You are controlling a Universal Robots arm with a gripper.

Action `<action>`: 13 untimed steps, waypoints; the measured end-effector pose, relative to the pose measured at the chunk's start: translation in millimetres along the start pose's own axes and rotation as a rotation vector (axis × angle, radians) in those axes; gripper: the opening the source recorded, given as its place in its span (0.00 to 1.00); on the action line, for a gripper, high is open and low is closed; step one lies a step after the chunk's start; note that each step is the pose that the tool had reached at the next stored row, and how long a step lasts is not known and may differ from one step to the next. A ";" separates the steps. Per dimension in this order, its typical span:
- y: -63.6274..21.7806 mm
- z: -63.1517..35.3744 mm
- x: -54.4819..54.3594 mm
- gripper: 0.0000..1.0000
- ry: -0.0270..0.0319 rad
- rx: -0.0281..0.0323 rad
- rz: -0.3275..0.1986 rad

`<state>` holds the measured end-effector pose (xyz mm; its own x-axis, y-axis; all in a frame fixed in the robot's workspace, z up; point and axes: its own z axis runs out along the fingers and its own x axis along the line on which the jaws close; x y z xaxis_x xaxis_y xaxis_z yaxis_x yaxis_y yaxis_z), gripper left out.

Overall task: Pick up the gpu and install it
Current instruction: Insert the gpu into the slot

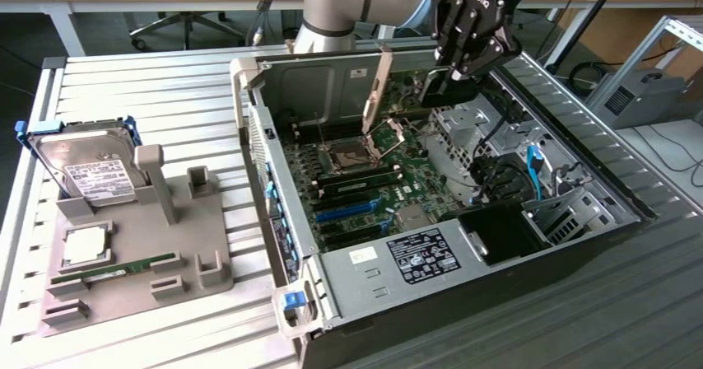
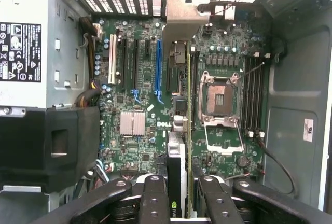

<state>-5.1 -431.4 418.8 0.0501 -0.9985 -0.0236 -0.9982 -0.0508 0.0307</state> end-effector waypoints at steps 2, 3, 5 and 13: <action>4.3 1.4 -0.6 0.27 0.0013 0.0031 0.000; 7.7 2.6 -1.0 0.27 0.0018 0.0073 0.000; 10.9 3.8 -1.2 0.27 0.0026 0.0119 0.000; 14.1 6.0 -1.3 0.27 0.0019 0.0146 0.027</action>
<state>-19.5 -430.7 413.3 0.0230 -0.9995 -0.0211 -0.9996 -0.0234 0.0167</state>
